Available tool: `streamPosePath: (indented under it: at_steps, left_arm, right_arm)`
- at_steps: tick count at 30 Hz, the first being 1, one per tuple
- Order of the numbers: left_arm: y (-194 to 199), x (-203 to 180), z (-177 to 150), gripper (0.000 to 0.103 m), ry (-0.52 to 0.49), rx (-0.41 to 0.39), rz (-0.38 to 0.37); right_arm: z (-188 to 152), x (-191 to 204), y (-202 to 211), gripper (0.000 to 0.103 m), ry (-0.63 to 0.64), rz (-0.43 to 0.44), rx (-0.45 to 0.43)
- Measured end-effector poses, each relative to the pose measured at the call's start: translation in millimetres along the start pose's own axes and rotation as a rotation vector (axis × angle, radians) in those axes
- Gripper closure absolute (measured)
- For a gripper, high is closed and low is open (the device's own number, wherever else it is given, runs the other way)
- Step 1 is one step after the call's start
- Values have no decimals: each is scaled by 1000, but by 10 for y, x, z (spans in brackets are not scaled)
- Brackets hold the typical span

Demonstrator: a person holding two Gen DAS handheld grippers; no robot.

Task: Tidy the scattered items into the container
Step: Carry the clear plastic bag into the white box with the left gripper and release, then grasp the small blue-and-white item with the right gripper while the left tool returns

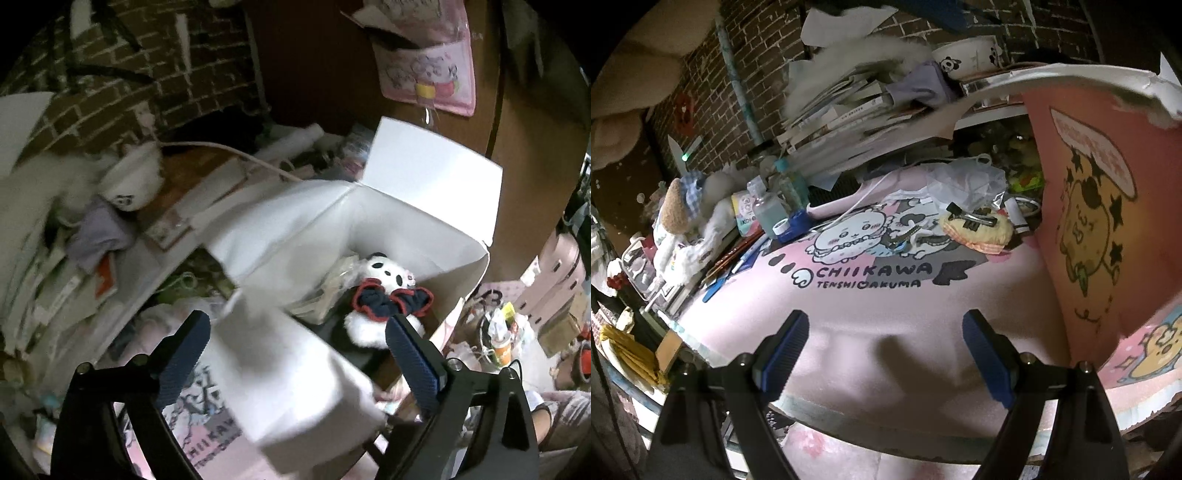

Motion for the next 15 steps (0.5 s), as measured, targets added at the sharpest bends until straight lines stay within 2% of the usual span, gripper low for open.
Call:
streamPosePath:
  at_steps: [6, 10, 15]
  left_arm:
    - [363, 289, -353, 0, 24, -42, 71]
    - [555, 579, -679, 0, 120, -82, 135]
    - [809, 964, -1175, 0, 262, -134, 235]
  right_arm:
    - [-36, 46, 8, 19, 22, -55, -40]
    - [-87, 133, -35, 19, 79, -103, -51]
    - [-143, 319, -144, 19, 138, -113, -32]
Point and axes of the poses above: each gripper's, at about its wrist camera, not at the fingertips, and y roughly against the way its jaws point, x to its left, z to its top, the point moved 8 cm from there along -y, roughly the way its jaws point, and after that the axes turned 5 degrees about -z, right-handed, at the moved point
